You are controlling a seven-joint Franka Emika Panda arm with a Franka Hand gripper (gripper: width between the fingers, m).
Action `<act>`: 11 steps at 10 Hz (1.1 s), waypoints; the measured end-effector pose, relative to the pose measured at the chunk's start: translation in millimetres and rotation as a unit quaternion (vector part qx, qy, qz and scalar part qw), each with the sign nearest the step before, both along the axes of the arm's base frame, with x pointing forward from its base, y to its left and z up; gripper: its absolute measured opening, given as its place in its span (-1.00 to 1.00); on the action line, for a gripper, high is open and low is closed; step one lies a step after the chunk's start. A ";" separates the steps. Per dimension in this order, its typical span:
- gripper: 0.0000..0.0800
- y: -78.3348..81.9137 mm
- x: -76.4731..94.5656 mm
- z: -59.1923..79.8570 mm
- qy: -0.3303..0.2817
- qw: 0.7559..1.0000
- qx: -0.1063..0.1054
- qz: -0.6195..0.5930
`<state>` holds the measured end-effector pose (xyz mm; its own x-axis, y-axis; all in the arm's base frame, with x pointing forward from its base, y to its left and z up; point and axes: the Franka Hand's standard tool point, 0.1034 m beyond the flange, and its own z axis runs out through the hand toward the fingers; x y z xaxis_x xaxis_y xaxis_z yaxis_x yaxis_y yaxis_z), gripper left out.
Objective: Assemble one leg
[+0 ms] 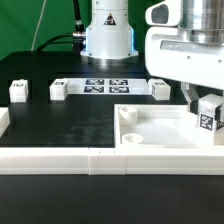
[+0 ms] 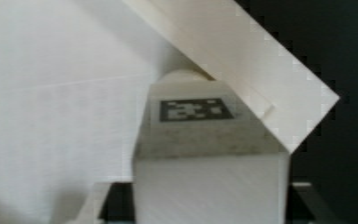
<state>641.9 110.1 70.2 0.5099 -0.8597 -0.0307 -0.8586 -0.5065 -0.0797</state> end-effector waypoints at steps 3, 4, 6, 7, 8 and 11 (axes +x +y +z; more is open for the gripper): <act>-0.27 -0.8 -3.0 -0.3 0.008 0.989 0.018 -0.147; -0.27 -0.5 -3.1 -0.1 0.011 0.981 0.021 -0.194; -0.27 -0.4 -3.2 0.0 0.016 0.968 0.024 -0.248; -0.27 0.0 -3.5 0.1 0.021 0.956 0.029 -0.290; -0.27 -0.5 -3.8 0.0 0.024 0.950 0.031 -0.309; -0.07 -0.6 -4.2 -1.2 0.023 0.958 0.029 -0.284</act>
Offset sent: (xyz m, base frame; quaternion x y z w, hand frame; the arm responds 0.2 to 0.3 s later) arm -0.0035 0.0002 -0.0041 0.0055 0.0095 0.2635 0.9646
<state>637.7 109.5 69.0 -0.0433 -0.9943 -0.0979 -0.9976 0.0483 -0.0495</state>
